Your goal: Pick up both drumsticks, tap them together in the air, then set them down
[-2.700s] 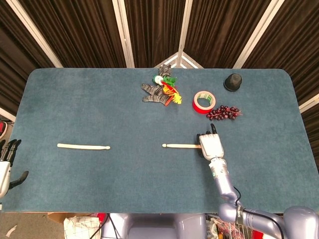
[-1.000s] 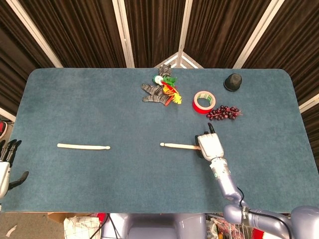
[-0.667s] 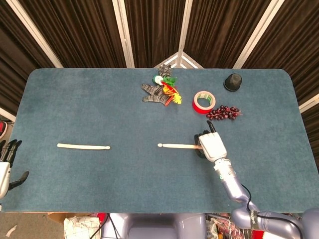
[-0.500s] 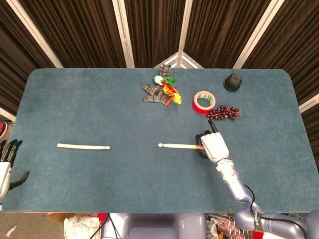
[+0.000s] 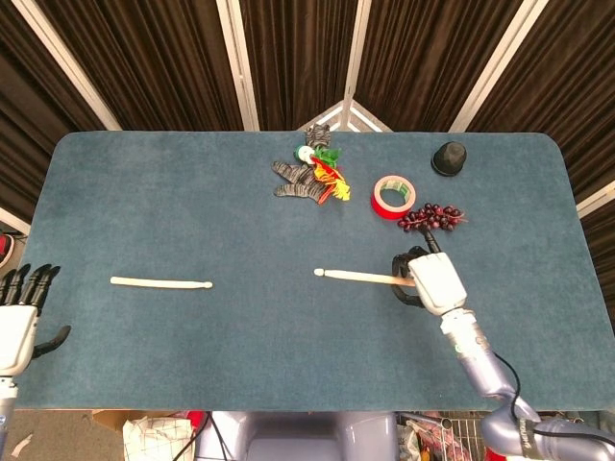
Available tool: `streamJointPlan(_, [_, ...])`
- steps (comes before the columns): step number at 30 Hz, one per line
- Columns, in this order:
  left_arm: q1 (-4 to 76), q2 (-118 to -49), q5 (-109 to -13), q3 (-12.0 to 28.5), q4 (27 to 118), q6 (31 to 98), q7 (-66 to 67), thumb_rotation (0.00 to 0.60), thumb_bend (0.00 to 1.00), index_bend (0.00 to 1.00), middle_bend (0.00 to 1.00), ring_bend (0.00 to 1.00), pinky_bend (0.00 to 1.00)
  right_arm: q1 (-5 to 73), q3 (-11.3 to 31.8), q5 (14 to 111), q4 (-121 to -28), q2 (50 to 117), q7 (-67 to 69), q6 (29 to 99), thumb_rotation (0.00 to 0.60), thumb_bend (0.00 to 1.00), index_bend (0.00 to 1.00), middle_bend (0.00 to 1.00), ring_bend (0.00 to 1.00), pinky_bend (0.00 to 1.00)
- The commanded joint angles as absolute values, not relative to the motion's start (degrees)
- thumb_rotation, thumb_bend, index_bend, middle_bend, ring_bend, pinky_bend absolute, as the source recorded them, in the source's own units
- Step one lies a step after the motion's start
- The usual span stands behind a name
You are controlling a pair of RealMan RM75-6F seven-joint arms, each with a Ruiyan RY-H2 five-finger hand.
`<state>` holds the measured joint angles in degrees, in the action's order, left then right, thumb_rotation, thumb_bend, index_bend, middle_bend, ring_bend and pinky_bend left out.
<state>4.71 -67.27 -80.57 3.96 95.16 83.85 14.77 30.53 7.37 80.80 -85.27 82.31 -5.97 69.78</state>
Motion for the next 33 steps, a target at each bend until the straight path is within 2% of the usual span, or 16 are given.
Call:
streamJointPlan(1, [6.58,-67.81,-78.99,4.61,94.75,80.89,15.86,0.6,0.32,0.11,0.1,0.0,0.0,29.71,7.39,82.34,-86.79,80.28,-4.11,71.17,0.6,0.43,0.76,0.6,0.41,0.0])
streamJointPlan(14, [13.45,-71.45,-70.62,7.81,89.11,69.86,17.61,0.6,0.32,0.11,0.15,0.0,0.0,27.6,8.33,84.79,-88.71,75.72,1.41,74.99,0.6,0.43,0.76,0.6,0.42,0.0])
streamJointPlan(24, [16.63,-75.3,-68.69,9.06,83.21,67.13,16.48,0.6,0.32,0.15,0.23,0.0,0.0,26.64,9.16,85.99,-89.29,73.7,5.29,77.0,0.6,0.43,0.76,0.61,0.42,0.0])
streamJointPlan(33, [19.13,-79.3,-68.3,9.53,78.14,65.38,15.59,0.6,0.32,0.18,0.26,0.0,0.0,26.21,9.11,87.54,-89.96,72.76,7.08,77.98,0.6,0.43,0.76,0.61,0.42,0.0])
